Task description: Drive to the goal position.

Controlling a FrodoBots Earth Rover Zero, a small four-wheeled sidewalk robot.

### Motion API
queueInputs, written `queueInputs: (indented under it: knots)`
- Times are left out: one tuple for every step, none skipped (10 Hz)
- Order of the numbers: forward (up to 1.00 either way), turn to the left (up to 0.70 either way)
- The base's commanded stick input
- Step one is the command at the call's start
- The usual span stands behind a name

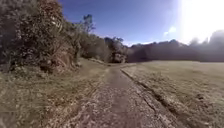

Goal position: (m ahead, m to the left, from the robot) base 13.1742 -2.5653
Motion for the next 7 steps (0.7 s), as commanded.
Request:
queueInputs:
  knots:
    - [0.60, 0.00]
    - [0.60, 0.00]
    - [0.60, 0.00]
    - [0.60, -0.08]
    - [0.60, -0.12]
    - [0.60, -0.15]
    - [0.60, -0.15]
